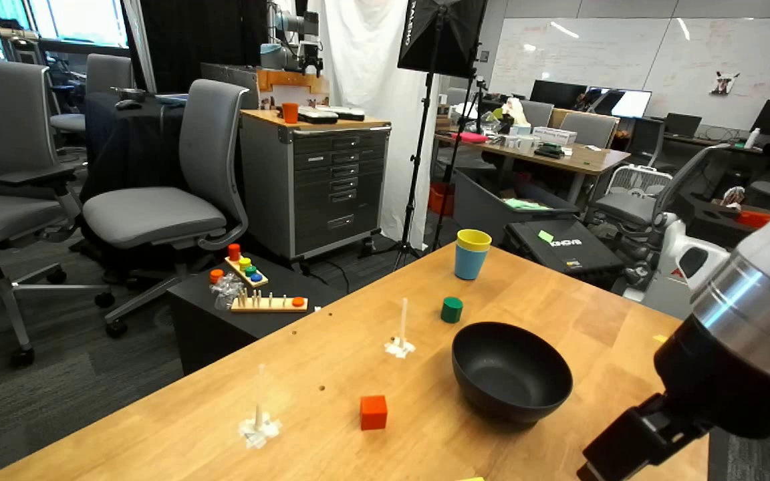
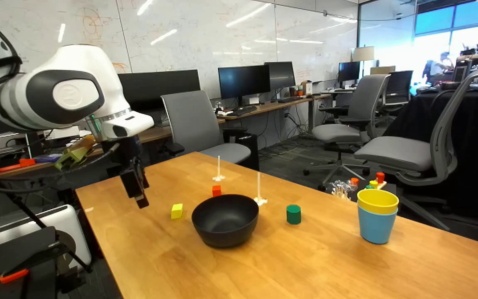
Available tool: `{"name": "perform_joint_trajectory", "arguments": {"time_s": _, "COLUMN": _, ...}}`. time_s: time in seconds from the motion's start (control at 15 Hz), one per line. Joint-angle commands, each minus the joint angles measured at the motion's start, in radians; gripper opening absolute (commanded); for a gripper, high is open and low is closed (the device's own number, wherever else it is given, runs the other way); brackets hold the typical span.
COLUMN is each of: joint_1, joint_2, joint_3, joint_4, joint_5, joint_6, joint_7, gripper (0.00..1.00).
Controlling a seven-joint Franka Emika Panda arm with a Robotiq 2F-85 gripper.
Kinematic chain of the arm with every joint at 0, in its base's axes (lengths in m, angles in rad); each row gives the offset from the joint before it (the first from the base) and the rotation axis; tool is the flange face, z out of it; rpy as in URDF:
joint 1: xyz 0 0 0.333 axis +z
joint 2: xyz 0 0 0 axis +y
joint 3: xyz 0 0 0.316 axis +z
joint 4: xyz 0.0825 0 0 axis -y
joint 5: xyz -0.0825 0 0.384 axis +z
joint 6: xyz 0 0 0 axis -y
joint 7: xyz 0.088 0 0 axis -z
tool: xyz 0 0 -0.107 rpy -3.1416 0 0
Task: Put the blocks into the bowl
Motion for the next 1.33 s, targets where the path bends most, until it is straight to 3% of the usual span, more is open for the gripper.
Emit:
{"name": "perform_joint_trajectory", "arguments": {"time_s": 0.0, "joint_1": 0.039, "joint_2": 0.027, "joint_3": -0.037, "joint_4": 0.001, "joint_5": -0.12, "joint_6": 0.062, "joint_7": 0.231, "gripper": 1.0}}
{"name": "perform_joint_trajectory", "arguments": {"time_s": 0.4, "joint_1": 0.102, "joint_2": 0.011, "joint_3": -0.124, "joint_4": 0.007, "joint_5": -0.332, "joint_6": 0.078, "joint_7": 0.526, "gripper": 1.0}}
{"name": "perform_joint_trajectory", "arguments": {"time_s": 0.73, "joint_1": 0.139, "joint_2": 0.04, "joint_3": -0.187, "joint_4": 0.062, "joint_5": -0.551, "joint_6": 0.018, "joint_7": 0.704, "gripper": 1.0}}
{"name": "perform_joint_trajectory", "arguments": {"time_s": 0.8, "joint_1": 0.107, "joint_2": 0.032, "joint_3": -0.157, "joint_4": 0.035, "joint_5": -0.482, "joint_6": 0.045, "joint_7": 0.628, "gripper": 1.0}}
{"name": "perform_joint_trajectory", "arguments": {"time_s": 1.27, "joint_1": 0.109, "joint_2": 0.041, "joint_3": -0.16, "joint_4": 0.044, "joint_5": -0.505, "joint_6": 0.04, "joint_7": 0.64, "gripper": 1.0}}
